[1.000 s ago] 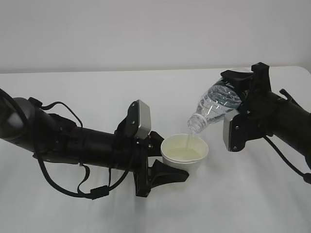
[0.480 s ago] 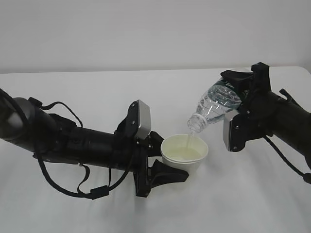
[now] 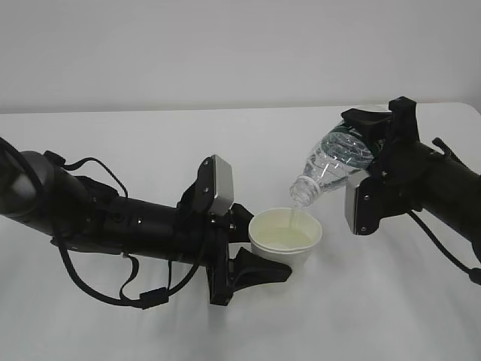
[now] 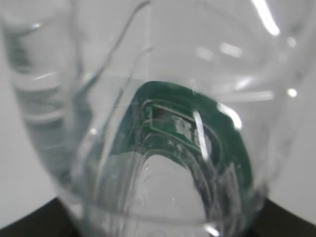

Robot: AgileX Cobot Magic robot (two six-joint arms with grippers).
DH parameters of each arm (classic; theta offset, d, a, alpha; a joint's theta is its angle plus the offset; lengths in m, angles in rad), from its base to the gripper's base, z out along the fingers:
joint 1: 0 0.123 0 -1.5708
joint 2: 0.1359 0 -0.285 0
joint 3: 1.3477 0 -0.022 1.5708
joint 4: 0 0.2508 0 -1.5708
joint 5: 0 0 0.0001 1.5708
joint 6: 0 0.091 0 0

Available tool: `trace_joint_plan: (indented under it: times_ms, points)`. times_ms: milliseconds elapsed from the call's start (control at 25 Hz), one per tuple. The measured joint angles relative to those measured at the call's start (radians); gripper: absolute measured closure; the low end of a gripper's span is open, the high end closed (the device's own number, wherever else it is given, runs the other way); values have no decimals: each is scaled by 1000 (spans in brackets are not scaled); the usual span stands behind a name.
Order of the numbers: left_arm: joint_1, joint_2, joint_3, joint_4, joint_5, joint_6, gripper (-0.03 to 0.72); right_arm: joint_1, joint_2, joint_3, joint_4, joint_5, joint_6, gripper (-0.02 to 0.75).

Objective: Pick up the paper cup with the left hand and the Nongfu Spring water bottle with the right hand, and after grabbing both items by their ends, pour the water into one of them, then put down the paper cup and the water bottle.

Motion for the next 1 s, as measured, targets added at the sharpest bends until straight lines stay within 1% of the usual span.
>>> trace_joint_plan:
  times_ms: [1000]
  points:
    - [0,0,0,0,0,0,253,0,0,0,0,0,-2,342]
